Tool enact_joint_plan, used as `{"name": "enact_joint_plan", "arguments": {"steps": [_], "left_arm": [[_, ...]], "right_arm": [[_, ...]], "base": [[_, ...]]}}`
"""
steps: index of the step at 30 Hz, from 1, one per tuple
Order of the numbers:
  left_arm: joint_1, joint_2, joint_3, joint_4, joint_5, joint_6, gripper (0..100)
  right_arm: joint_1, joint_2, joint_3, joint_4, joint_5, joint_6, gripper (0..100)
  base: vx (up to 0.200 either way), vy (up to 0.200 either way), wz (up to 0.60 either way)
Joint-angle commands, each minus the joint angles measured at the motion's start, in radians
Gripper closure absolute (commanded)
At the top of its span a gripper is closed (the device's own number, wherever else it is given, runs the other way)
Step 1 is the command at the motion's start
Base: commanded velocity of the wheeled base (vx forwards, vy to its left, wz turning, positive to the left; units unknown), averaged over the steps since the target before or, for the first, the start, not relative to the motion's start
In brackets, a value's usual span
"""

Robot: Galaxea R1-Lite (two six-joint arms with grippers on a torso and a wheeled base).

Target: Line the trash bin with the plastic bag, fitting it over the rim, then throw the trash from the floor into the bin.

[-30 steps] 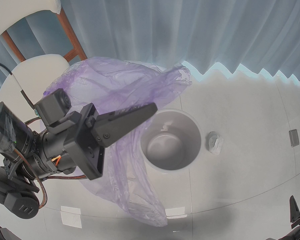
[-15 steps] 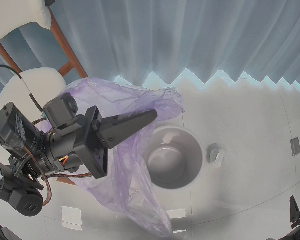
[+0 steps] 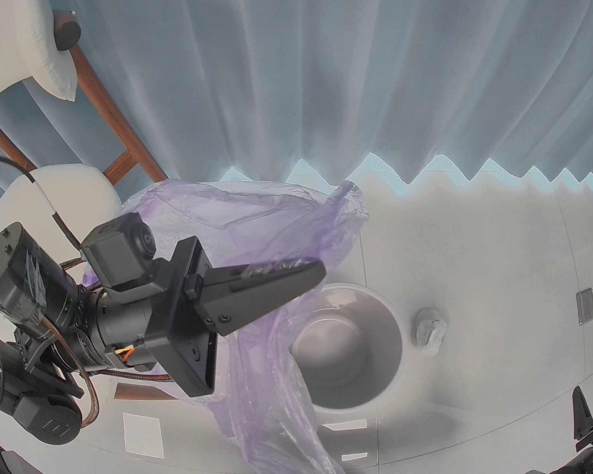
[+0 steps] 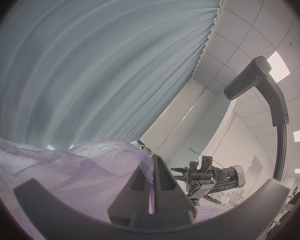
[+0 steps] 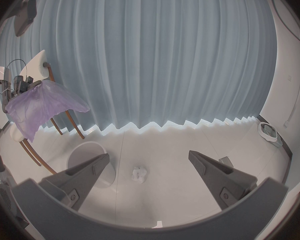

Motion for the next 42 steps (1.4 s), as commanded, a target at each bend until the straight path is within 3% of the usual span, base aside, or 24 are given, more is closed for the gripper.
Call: {"name": "enact_joint_plan", "arguments": {"steps": [1, 29, 42], "left_arm": [[-0.002, -0.006, 0.004, 0.000, 0.000, -0.001, 100], [-0.036, -0.070, 0.063, 0.002, -0.006, 0.009, 100], [-0.021, -0.106, 0.170, 0.002, 0.005, 0.010, 100]], "right_arm": [[0.001, -0.015, 0.018, 0.000, 0.000, -0.001, 0], [-0.001, -0.015, 0.018, 0.000, 0.000, -0.001, 0], [0.001, -0.015, 0.018, 0.000, 0.000, -0.001, 0]], "base": [[0.000, 0.000, 0.00], [0.000, -0.193, 0.00], [0.000, 0.000, 0.00]]}}
